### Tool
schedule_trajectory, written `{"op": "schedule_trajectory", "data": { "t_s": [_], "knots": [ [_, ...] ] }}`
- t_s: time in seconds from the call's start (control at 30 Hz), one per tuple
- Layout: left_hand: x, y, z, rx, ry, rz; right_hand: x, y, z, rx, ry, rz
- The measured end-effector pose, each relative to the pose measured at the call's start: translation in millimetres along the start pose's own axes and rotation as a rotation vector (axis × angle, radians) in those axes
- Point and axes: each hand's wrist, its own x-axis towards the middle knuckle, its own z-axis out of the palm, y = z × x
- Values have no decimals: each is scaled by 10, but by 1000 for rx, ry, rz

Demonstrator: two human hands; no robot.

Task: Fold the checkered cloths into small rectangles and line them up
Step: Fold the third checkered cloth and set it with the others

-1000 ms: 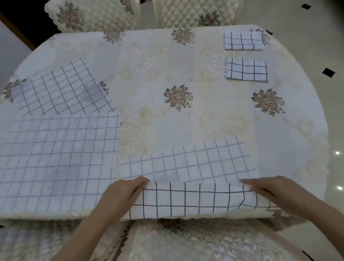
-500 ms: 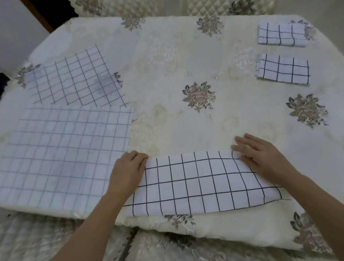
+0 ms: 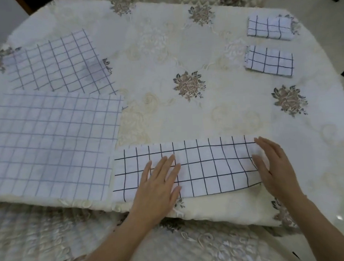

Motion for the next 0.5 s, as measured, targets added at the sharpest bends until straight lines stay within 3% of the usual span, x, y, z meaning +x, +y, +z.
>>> {"op": "schedule_trajectory", "data": {
  "t_s": [0.13, 0.4, 0.5],
  "knots": [
    [99, 289, 102, 5, -71, 74, -325, 147, -167, 184, 34, 240],
    [314, 591, 279, 38, -122, 108, -502, 246, -180, 441, -153, 351],
    [305, 588, 348, 49, -121, 112, -504, 281, -174, 421, -212, 322]
  ]
}}
